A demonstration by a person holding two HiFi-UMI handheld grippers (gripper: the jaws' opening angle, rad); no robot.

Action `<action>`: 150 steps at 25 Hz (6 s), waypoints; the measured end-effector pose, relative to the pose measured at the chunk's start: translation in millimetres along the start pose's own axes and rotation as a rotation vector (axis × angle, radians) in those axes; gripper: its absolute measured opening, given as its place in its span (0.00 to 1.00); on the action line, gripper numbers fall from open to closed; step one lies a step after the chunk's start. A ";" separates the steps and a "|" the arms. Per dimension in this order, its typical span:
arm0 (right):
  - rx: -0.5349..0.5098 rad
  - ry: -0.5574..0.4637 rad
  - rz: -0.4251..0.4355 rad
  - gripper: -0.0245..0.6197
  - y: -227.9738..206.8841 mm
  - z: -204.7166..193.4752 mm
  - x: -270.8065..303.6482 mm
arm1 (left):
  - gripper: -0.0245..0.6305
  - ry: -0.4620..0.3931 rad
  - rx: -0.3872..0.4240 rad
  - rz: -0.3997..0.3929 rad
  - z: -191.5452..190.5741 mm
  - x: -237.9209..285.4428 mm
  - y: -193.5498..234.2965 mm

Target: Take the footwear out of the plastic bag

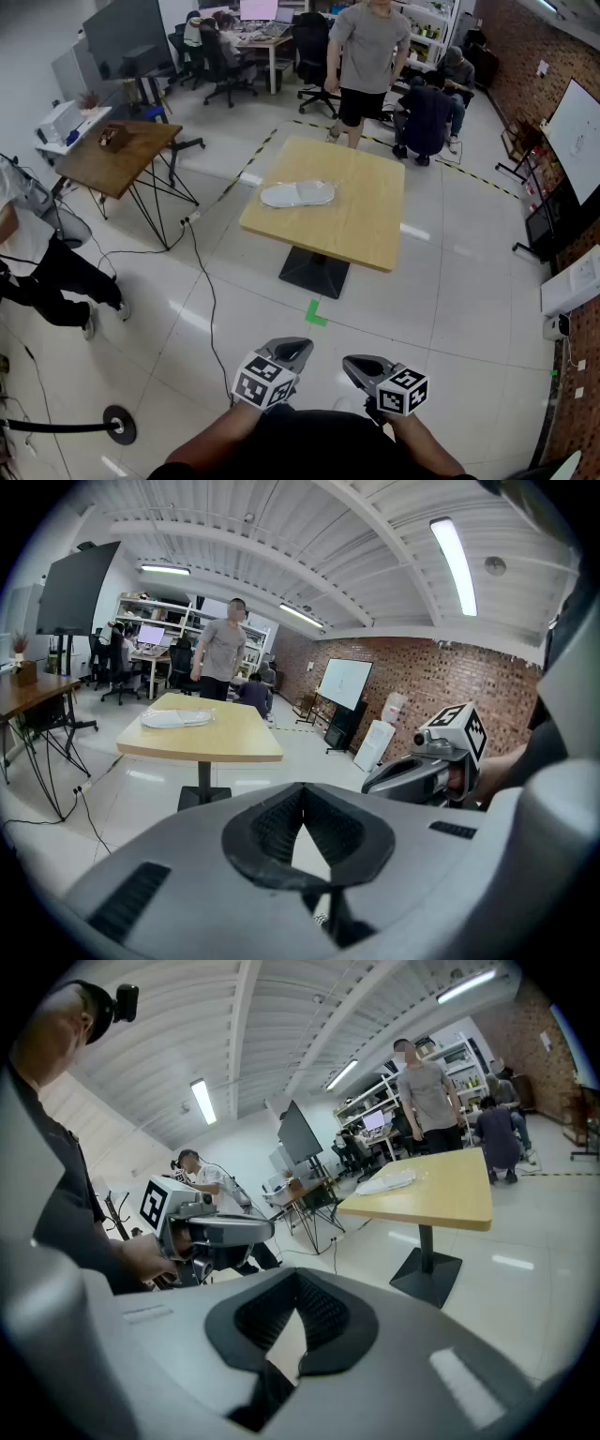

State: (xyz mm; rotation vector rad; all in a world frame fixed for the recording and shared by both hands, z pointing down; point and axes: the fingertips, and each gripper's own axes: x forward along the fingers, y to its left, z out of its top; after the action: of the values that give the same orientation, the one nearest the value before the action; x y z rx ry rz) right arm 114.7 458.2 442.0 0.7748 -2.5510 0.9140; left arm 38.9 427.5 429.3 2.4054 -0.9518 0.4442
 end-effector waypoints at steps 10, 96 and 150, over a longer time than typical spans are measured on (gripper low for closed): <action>-0.001 -0.001 -0.053 0.04 22.6 14.7 66.4 | 0.05 0.020 0.028 -0.017 -9.4 -51.6 68.4; -0.607 0.543 -0.225 0.04 -425.9 203.7 298.7 | 0.23 0.695 0.759 -0.375 82.3 310.6 376.2; -0.409 0.602 -0.316 0.04 -405.6 139.8 237.4 | 0.17 0.633 0.809 -0.221 93.1 320.7 386.3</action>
State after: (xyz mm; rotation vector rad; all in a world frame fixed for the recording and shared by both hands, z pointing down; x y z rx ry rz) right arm 147.0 12.7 644.1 0.6299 -1.9203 0.4139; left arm 1.5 -38.6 634.4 2.6746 -0.2177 1.6241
